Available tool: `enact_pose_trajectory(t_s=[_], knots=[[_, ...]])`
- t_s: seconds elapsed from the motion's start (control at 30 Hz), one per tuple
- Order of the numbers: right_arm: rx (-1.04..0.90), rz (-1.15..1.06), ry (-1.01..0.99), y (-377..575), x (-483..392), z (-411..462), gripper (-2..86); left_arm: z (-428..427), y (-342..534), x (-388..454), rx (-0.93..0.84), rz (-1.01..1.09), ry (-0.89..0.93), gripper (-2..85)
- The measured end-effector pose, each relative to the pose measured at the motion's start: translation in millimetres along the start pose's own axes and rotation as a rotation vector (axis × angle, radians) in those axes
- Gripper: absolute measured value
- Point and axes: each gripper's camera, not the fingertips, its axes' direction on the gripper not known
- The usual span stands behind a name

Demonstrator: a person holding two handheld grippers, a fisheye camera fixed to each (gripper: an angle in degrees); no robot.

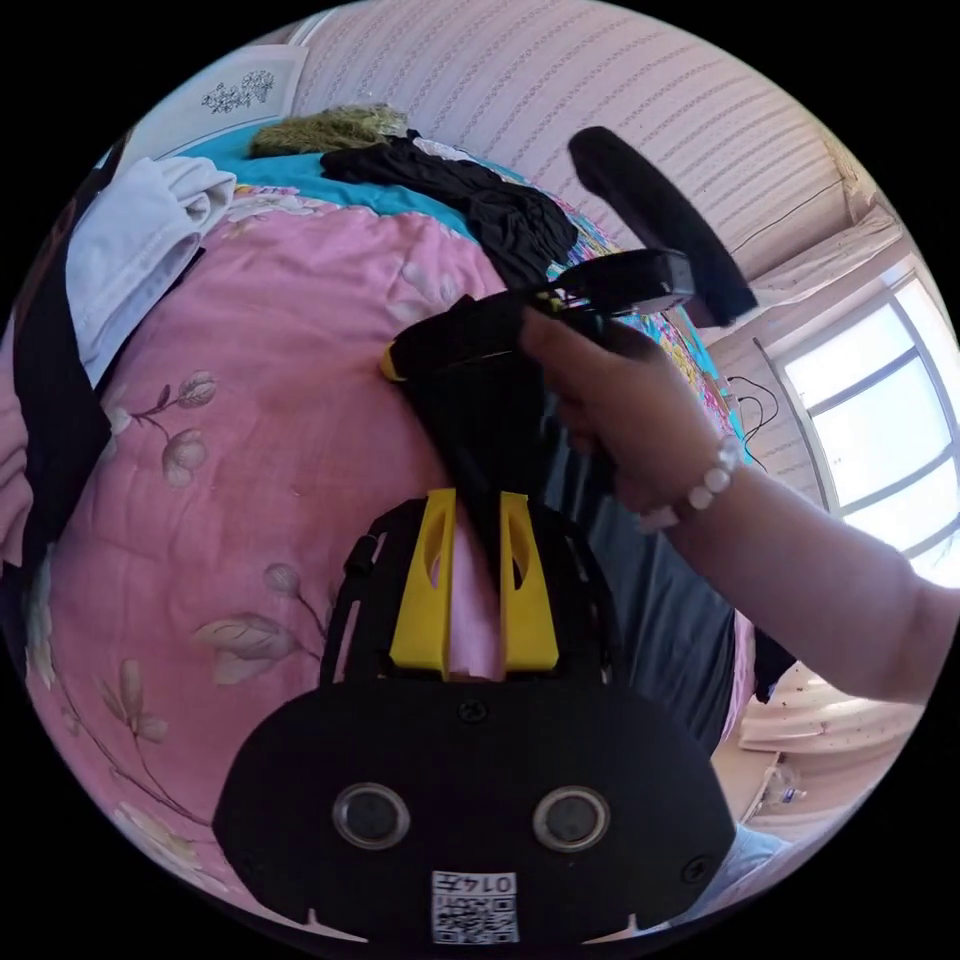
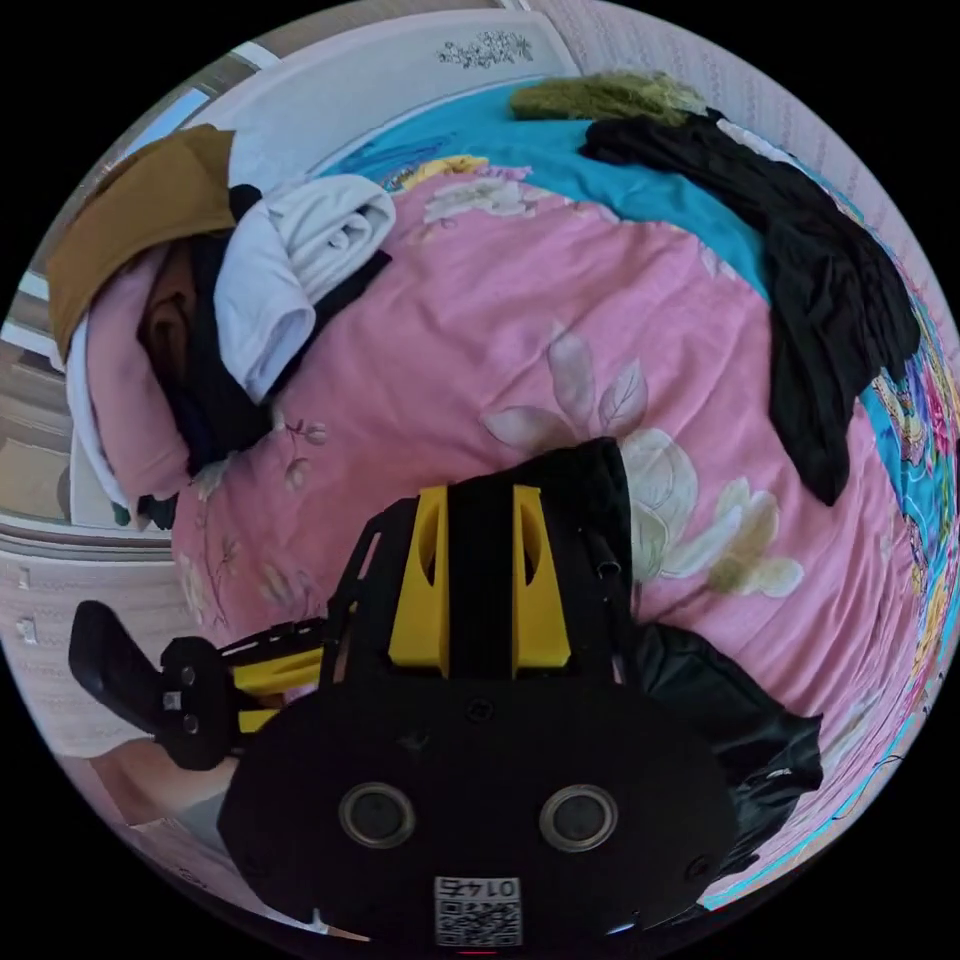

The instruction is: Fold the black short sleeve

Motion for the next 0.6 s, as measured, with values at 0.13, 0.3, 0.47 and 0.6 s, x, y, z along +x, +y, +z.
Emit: enact_pose_trajectory(t_s=[0.13, 0.3, 0.47, 0.6], knots=[[0.246, 0.069, -0.102, 30, 12, -53, 1.3, -51, 19, -11, 0.027, 0.069, 0.026, 6.5], [0.24, 0.311, -0.145, 103, 62, -62, 0.8, -85, 21, -22, 0.03, 0.097, 0.031, 6.4], [0.2, 0.433, -0.22, 130, 88, -50, 1.8, -79, -9, -15, -0.022, 0.145, 0.078, 7.0], [0.248, 0.462, -0.227, 122, 89, -53, 3.8, -64, -32, 9, -0.09, 0.257, 0.074, 8.4]])
